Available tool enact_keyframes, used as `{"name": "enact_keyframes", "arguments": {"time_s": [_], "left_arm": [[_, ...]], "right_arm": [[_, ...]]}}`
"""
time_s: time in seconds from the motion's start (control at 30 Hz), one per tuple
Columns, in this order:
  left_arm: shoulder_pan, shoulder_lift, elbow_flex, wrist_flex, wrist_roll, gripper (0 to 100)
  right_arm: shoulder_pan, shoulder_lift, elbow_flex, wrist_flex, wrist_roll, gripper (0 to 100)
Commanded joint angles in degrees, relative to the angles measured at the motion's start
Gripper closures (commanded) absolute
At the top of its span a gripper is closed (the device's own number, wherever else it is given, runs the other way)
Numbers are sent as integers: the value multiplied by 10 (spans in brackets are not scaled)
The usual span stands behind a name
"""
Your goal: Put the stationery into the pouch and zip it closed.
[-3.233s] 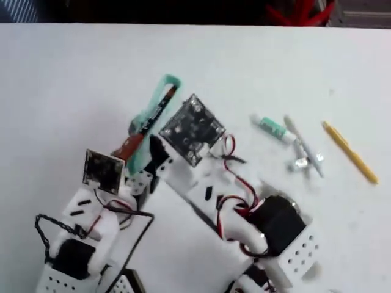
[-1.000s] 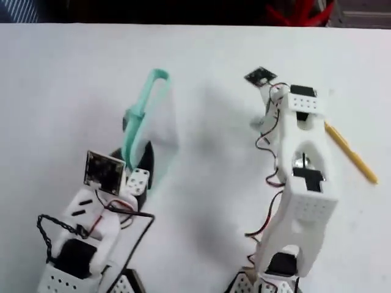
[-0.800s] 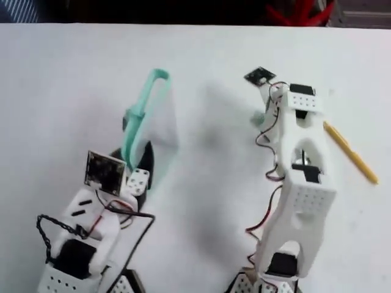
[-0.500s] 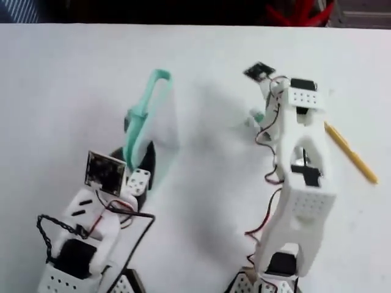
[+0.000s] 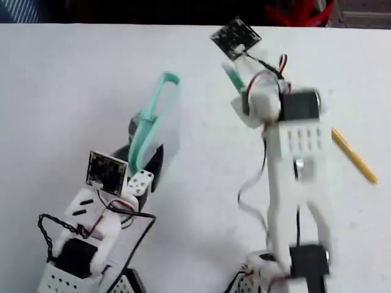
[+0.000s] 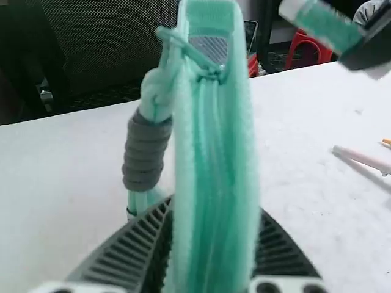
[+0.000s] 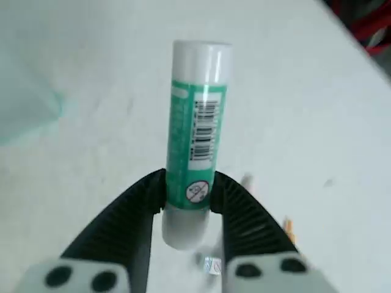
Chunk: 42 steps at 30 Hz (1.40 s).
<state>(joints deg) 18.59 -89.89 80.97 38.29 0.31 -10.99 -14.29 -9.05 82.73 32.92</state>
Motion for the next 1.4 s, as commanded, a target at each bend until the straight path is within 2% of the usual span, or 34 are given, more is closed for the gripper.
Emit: {"name": "enact_keyframes", "arguments": {"time_s": [0.0, 0.13, 0.33, 0.57, 1.0, 1.13, 1.37], "left_arm": [[7, -4, -3, -5, -1, 849], [7, -4, -2, -5, -3, 849], [7, -4, -2, -5, -3, 848], [7, -4, -2, -5, -4, 847], [7, -4, -3, -5, -4, 845], [8, -4, -3, -5, 1, 798], [7, -4, -7, 10, 29, 769]], "right_arm": [[-89, -153, -3, -47, -92, 979], [-141, -180, -5, -63, -155, 979], [-156, -186, -6, -68, -218, 979], [-266, -157, 46, -199, -235, 979], [-255, -51, 79, -295, -237, 979], [-247, -30, 89, -296, -237, 979], [-247, -36, 218, -428, -237, 979]]}}
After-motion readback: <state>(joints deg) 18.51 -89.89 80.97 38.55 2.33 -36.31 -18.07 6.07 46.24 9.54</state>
